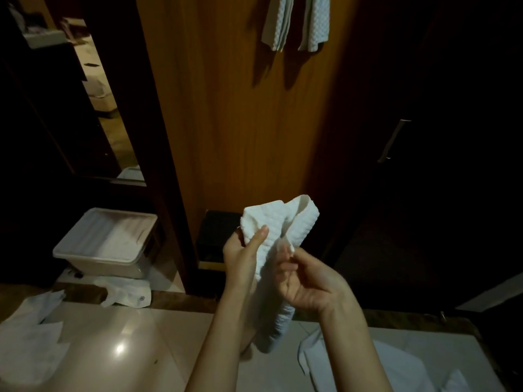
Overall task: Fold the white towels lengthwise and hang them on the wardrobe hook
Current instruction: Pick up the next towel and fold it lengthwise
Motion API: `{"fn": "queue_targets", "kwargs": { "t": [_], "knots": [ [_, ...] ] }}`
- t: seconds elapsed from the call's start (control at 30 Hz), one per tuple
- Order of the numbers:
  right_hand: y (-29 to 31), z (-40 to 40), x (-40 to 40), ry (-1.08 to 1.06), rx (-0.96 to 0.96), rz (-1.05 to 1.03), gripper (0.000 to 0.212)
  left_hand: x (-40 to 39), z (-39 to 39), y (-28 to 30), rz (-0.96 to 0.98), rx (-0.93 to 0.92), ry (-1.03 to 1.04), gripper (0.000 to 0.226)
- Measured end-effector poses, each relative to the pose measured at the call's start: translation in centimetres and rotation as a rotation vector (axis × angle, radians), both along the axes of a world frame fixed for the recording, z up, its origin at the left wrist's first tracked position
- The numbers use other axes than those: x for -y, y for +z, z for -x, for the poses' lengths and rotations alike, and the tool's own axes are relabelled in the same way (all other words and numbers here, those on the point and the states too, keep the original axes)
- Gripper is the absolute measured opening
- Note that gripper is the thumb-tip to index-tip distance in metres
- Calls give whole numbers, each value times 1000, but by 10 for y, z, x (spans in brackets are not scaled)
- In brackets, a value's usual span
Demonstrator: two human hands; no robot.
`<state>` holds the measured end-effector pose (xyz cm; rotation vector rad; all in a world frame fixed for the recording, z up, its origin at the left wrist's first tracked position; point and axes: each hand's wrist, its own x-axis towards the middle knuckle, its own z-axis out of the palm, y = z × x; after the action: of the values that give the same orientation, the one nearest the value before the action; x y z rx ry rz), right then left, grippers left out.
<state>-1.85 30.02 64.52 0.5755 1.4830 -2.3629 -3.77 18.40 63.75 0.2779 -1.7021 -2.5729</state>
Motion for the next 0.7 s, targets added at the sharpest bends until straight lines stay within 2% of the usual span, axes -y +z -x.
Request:
{"fn": "queue_targets", "kwargs": {
  "t": [0.1, 0.2, 0.27, 0.33, 0.43, 0.5, 0.6, 0.7],
  "knots": [
    [-8, -1, 5, 89, 34, -49, 20, -3, -2, 3, 7, -9, 8, 11],
    [-1, -6, 2, 128, 8, -209, 27, -1, -5, 6, -71, 51, -36, 10],
    [11, -13, 3, 105, 2, -408, 37, 0, -6, 7, -112, 101, -52, 13],
    [23, -20, 8, 62, 17, -640, 47, 1, -7, 9, -183, 151, -56, 30],
    [38, -28, 20, -52, -13, -1029, 52, 5, -5, 11, -224, 169, -34, 41],
    [40, -29, 26, -148, -166, -1244, 53, 6, -6, 10, -186, 148, -44, 37],
    [41, -29, 31, -292, -516, -1289, 42, 5, -7, 6, -118, 120, -77, 23],
    [39, -28, 27, -256, -836, -1437, 28, 3, -6, 8, -159, 112, -125, 25]
  ]
}}
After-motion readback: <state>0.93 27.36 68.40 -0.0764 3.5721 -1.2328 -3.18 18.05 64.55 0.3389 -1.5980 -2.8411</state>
